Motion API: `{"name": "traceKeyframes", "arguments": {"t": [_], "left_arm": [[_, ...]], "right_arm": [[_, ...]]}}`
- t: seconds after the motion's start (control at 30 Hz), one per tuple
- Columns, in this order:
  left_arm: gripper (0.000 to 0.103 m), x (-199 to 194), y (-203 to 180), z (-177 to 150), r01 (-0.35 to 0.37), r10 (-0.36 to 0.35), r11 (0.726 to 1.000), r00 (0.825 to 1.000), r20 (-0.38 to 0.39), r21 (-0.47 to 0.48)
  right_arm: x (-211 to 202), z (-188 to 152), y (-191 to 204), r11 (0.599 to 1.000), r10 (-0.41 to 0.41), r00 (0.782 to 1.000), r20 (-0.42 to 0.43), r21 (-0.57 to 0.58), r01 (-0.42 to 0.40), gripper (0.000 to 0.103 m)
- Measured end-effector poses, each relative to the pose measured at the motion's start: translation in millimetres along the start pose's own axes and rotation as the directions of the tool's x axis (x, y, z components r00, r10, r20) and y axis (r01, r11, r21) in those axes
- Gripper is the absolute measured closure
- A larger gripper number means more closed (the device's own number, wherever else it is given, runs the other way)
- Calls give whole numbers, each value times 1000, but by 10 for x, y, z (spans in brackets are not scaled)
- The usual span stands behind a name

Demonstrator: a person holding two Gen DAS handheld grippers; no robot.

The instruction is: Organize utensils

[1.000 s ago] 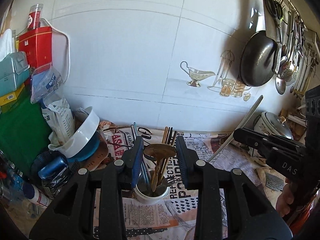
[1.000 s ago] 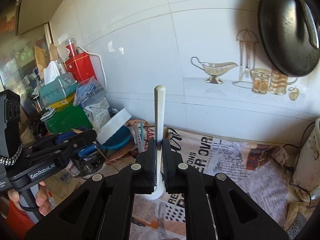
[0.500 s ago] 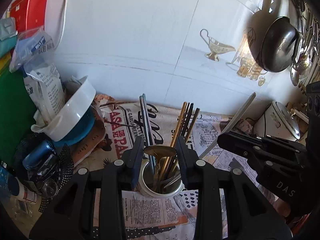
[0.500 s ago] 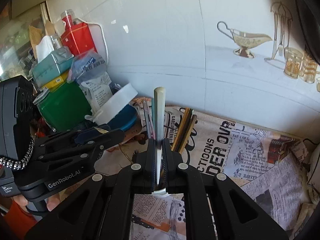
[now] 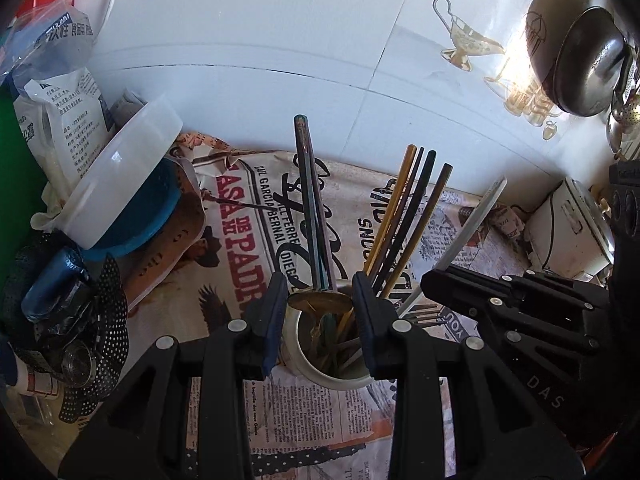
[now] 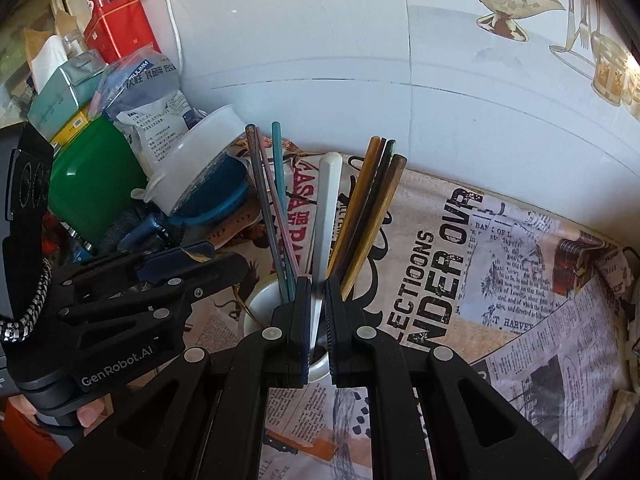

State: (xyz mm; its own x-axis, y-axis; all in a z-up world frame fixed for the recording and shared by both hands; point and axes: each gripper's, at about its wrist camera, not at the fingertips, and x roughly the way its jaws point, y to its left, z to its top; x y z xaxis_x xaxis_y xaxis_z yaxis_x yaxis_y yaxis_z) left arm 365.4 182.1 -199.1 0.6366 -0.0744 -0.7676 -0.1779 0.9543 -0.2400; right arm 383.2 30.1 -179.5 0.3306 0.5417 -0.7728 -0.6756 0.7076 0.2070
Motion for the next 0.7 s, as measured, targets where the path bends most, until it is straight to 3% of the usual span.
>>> {"name": "traceKeyframes", "arguments": {"t": [0.2,0.4,0.53,0.7], "left_arm": [[71,20,-7,20,-34,34,999,999,-5,9],[71,-122,-88,9,-61,61,998,998,12,27],[70,-335,-216,-12,-81,79,997,995,52,22],[68,-816,-522,-95,-98,98,995,982,163,-10]], "right_arm": [[45,3,-19,1000,-7,1000,-17,2,7,96],[-76,-59,-71,1000,13,1000,-27,1,-13,88],[-345,-110,-118,1000,7,1000,19,-27,-6,87],[-870,-179,-233,998,16,993,117,-60,-9,87]]}}
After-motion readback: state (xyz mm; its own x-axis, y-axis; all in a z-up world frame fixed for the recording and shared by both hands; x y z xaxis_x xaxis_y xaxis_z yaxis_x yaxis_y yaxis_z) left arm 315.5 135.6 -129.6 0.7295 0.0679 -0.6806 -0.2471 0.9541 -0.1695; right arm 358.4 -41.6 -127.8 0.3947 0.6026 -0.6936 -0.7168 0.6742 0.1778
